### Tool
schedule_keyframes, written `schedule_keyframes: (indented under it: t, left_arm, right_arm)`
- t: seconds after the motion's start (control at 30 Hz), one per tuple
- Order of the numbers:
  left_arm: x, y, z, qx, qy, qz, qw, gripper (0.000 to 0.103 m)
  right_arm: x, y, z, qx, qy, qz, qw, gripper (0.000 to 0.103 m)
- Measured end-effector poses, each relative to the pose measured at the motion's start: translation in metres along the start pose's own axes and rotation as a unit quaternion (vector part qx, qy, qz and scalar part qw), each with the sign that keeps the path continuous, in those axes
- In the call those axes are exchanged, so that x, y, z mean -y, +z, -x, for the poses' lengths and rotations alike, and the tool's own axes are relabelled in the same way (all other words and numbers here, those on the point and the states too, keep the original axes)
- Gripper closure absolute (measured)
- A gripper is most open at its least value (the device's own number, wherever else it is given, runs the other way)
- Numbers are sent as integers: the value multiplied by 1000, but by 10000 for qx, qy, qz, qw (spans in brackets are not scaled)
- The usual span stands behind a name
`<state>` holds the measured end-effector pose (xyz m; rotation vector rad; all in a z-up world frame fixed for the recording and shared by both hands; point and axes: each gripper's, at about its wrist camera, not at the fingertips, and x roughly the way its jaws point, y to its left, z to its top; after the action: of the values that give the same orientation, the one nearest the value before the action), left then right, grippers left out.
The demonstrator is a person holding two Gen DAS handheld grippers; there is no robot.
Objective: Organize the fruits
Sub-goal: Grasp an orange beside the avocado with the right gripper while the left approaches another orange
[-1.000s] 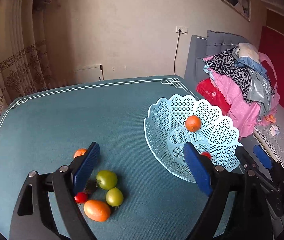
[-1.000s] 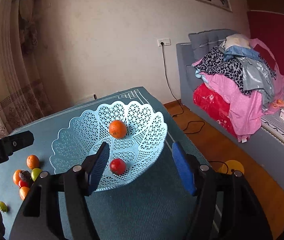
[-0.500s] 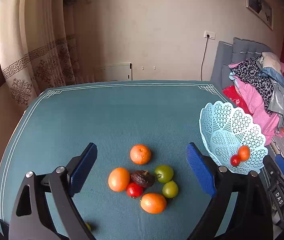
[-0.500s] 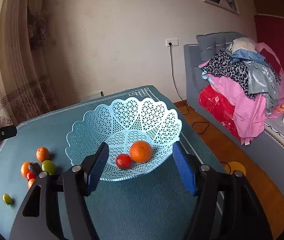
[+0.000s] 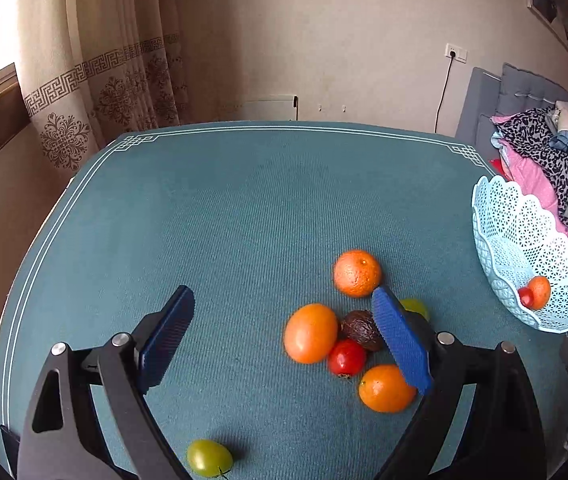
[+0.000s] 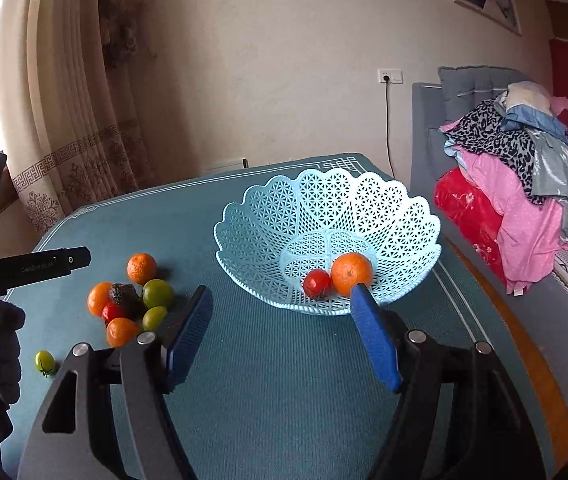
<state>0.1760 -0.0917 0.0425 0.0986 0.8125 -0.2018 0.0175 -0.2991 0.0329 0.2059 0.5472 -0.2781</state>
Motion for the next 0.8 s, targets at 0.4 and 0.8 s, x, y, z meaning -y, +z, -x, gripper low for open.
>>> schedule_keyframes:
  t: [0.4,0.8]
  left_arm:
    - [-4,-13,-37,-379,121,-77,9992,11]
    - [-30,-18,-33,-309,111,60,9994,7]
  right_arm:
    - [-33,-15,-5,-408,465,205,9979,32]
    - [-42,-21,-9,-595,569,250,9963,32]
